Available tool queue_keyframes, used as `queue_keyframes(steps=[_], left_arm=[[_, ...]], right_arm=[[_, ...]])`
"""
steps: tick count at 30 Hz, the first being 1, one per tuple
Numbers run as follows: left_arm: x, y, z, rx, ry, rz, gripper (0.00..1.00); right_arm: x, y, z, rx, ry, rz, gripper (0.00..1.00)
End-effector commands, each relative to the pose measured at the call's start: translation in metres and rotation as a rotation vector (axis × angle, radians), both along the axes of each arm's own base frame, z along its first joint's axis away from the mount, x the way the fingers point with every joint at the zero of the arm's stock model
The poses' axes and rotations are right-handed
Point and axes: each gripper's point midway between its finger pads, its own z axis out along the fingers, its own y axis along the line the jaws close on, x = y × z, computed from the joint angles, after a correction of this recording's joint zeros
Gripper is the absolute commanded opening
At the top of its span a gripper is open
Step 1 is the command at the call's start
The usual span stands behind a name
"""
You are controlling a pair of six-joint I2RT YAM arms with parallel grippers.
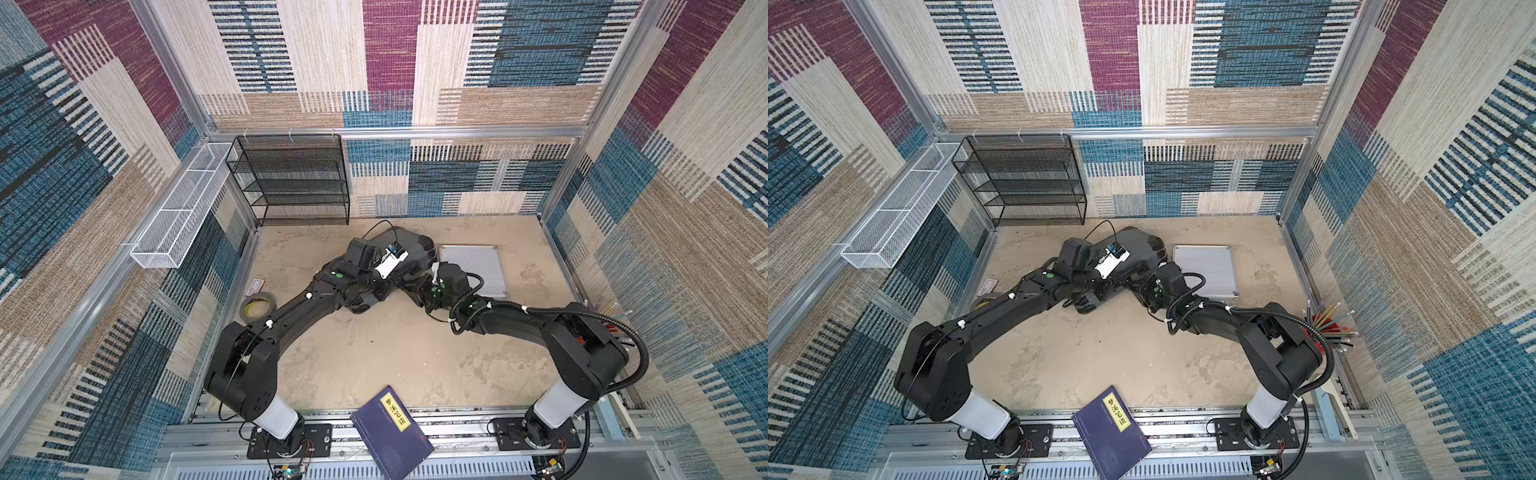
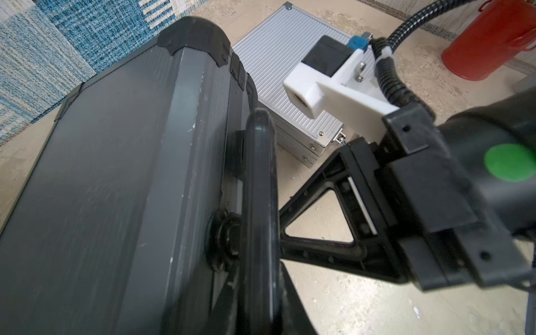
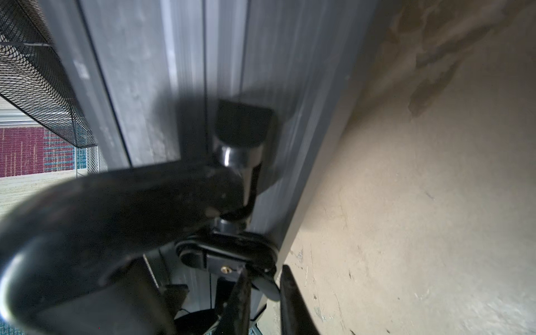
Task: Open the poker set cases
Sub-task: Open the fastener on the poker set case.
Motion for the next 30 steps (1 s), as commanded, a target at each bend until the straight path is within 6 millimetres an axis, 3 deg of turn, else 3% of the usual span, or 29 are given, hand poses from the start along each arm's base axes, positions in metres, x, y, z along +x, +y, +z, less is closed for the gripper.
queue_keyframes(steps=[1,19,23,30], left_arm=[[-0.012,-0.021,0.016,-0.093,-0.011,-0.112,0.00],[-0.013,-0.021,0.011,-0.076,-0.011,-0.112,0.00],[-0.011,-0.018,0.005,-0.051,-0.016,-0.102,0.00],[-0.003,-0.005,-0.017,0.020,-0.031,-0.057,0.00]], right_arm=[[0.009,0.003,0.020,0.017,-0.053,-0.014,0.19],[0.011,0.004,0.009,-0.079,0.024,0.000,0.19],[0.004,-0.001,0.001,-0.103,0.019,0.013,0.26],[-0.010,-0.026,-0.030,-0.204,-0.032,0.070,0.41]])
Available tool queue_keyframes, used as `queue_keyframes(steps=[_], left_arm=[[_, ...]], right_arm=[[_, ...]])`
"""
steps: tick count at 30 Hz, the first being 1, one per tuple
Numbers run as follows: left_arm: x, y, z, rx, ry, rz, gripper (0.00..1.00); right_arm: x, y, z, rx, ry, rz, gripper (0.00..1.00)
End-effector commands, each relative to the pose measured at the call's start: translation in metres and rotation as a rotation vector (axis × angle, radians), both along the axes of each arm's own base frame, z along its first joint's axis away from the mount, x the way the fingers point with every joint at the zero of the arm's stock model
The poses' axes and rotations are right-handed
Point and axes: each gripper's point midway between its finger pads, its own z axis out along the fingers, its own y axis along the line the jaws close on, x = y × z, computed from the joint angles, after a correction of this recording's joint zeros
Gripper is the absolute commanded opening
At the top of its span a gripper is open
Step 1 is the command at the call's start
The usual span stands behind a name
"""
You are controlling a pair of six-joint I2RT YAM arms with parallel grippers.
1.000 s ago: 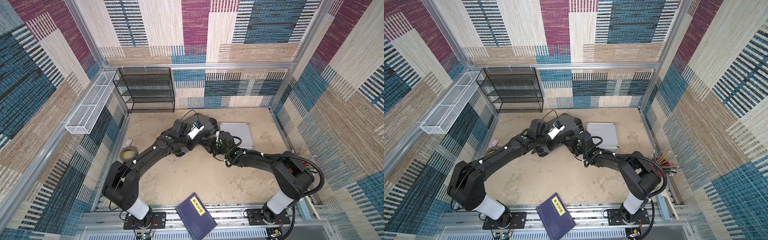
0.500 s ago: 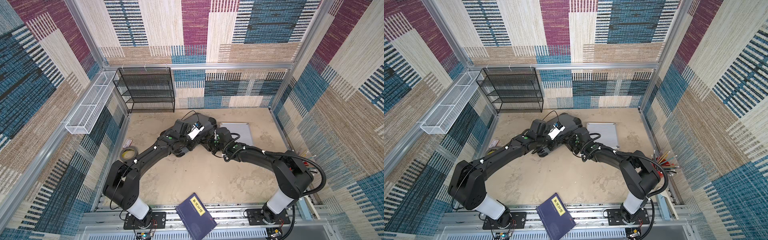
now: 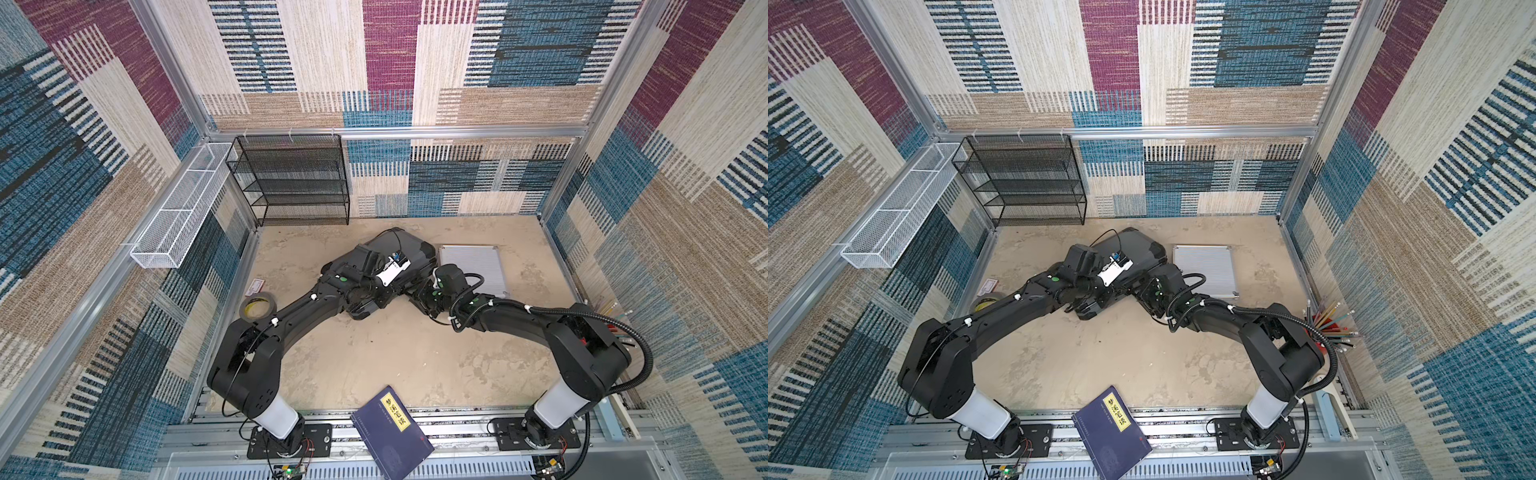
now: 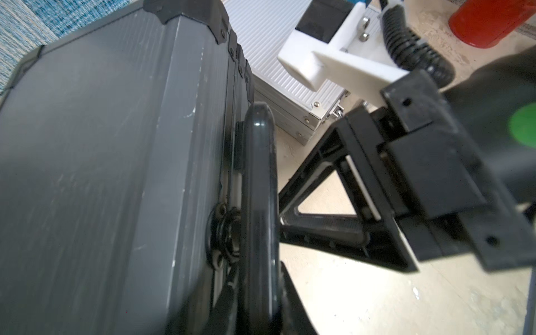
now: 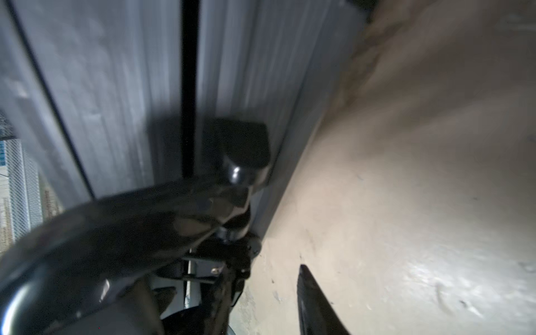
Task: Open the poker set cases
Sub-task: Open the fastener on the poker set case, then place the poker set case at the center of the board.
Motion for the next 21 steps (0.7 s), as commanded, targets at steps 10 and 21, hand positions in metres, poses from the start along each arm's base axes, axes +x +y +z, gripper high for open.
queue_keyframes(steps=[10,21], left_arm=[[0.022,0.019,-0.030,0.078,-0.073,0.025,0.00],[0.026,0.040,-0.068,0.237,-0.028,0.072,0.00]], right_arm=[[0.029,-0.042,0.022,-0.092,-0.288,0.121,0.44],[0.043,-0.070,0.017,-0.153,-0.335,0.078,0.44]])
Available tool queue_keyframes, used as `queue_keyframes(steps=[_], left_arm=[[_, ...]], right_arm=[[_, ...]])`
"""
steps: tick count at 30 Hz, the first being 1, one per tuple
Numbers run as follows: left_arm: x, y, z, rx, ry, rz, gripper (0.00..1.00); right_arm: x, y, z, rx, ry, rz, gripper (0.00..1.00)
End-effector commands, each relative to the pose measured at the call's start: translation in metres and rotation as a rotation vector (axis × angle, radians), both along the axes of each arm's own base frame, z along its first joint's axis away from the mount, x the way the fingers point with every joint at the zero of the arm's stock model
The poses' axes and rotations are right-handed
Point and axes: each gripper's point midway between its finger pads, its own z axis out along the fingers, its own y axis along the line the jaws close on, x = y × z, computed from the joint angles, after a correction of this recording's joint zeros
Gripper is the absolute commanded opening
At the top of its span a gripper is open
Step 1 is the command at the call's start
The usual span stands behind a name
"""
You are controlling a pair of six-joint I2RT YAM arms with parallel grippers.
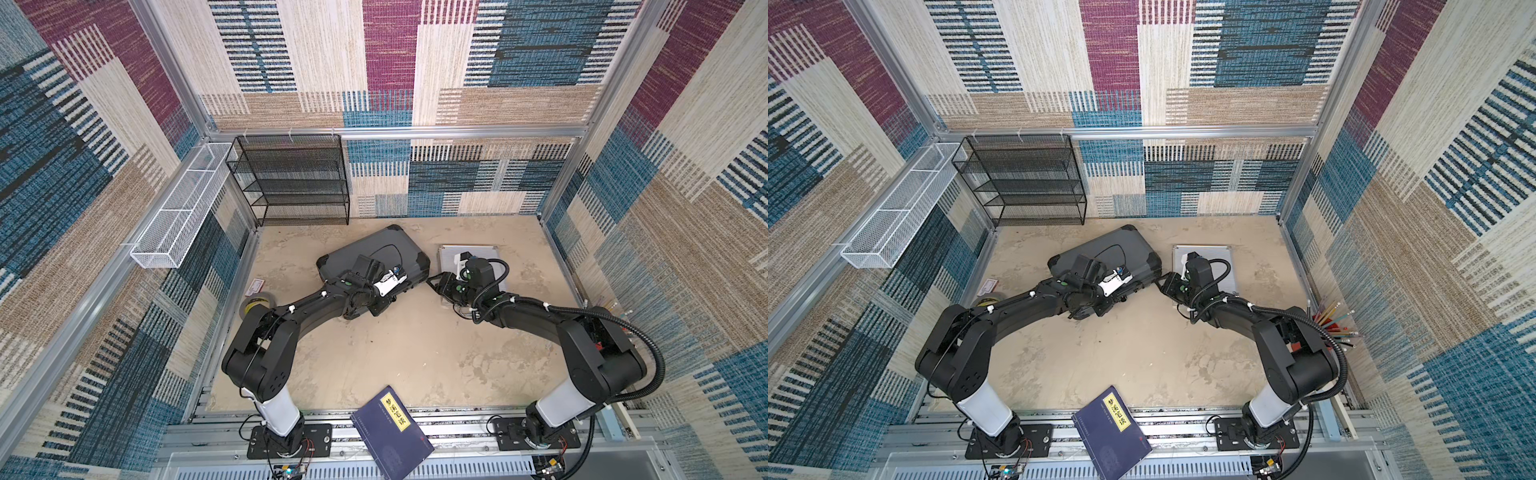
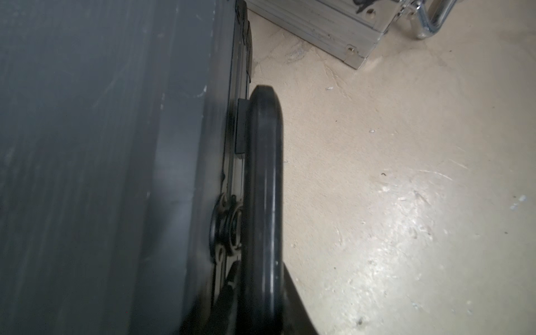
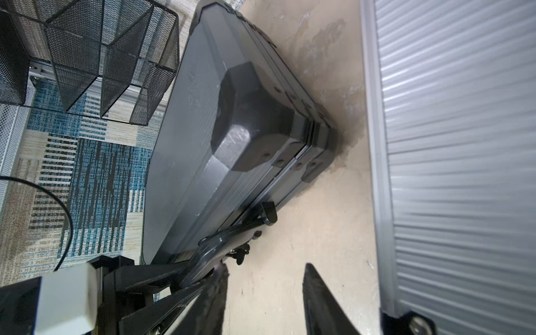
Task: Open the poker set cases
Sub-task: Place the poker set case at the center of the board.
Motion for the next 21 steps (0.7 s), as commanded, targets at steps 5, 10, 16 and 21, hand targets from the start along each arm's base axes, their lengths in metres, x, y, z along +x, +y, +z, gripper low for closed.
queue_keyframes(steps=[5,10,16,21], left_arm=[[0.007,0.015,-0.010,0.079,-0.017,0.063,0.00],[-0.004,0.012,-0.021,0.168,-0.029,0.035,0.00],[-0.021,0.014,-0.039,0.301,-0.034,0.007,0.01],[-0.031,0.008,-0.047,0.357,-0.041,-0.029,0.09]], right_arm=[[0.008,-0.005,-0.001,-0.014,-0.050,0.005,0.44],[0.008,-0.015,0.000,-0.032,-0.066,-0.023,0.44],[0.000,-0.016,-0.003,-0.063,-0.069,0.015,0.43],[-0.003,-0.032,-0.007,-0.121,-0.072,-0.049,0.45]])
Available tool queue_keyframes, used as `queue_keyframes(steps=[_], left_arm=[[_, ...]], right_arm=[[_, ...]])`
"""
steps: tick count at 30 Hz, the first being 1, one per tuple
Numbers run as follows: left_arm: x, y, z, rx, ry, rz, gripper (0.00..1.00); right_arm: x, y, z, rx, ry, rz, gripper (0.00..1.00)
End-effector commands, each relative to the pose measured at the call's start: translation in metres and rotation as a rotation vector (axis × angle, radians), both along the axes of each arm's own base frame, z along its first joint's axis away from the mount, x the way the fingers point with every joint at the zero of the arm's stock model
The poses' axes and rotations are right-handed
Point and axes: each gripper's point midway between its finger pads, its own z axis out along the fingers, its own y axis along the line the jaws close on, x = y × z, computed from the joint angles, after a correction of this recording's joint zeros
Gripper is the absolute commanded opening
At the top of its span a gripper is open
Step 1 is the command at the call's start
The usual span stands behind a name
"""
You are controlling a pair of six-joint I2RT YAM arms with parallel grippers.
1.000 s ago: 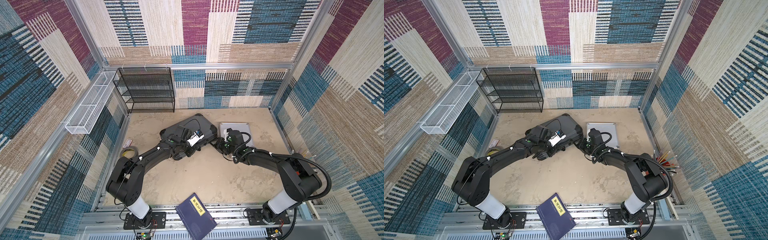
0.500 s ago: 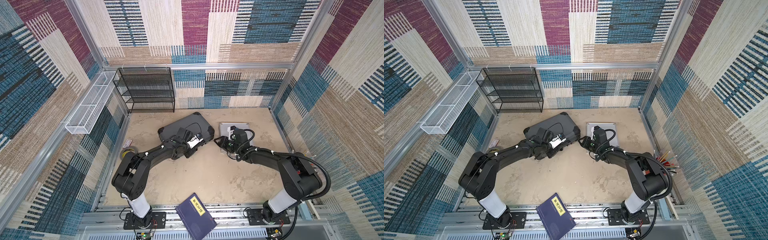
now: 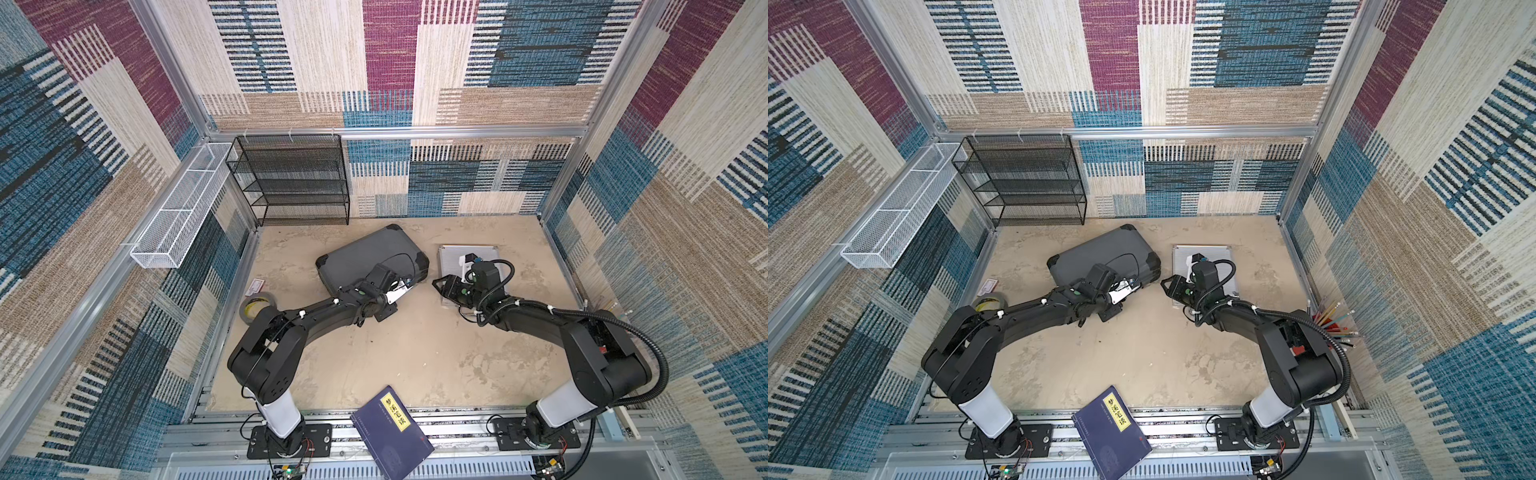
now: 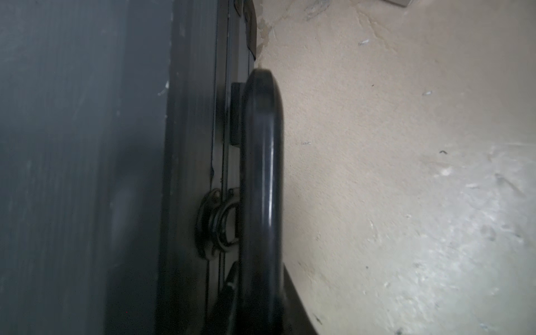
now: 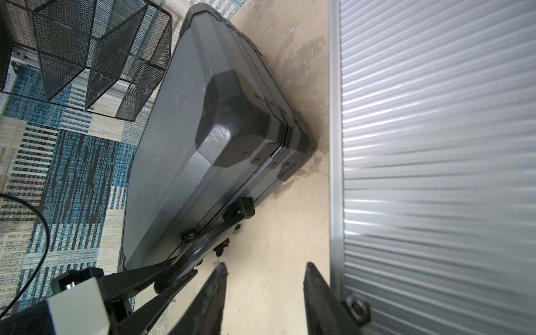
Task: Open the poker set cases
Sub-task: Place the poker set case at the center of the board.
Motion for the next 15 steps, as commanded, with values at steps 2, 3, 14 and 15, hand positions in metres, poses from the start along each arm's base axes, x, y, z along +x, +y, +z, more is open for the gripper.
queue_keyframes(steps=[2,3,14,15], left_arm=[[-0.026,0.011,-0.034,0.144,0.090,-0.030,0.10],[-0.028,0.011,-0.037,0.170,0.087,-0.040,0.11],[-0.044,0.000,-0.060,0.333,0.044,-0.102,0.16],[-0.046,-0.001,-0.063,0.346,0.044,-0.113,0.16]], right_arm=[[0.001,-0.015,0.003,-0.060,-0.034,-0.056,0.45],[0.000,-0.017,0.002,-0.066,-0.037,-0.063,0.46],[-0.009,-0.037,-0.006,-0.099,-0.020,-0.141,0.45],[-0.009,-0.039,-0.005,-0.099,-0.022,-0.149,0.45]])
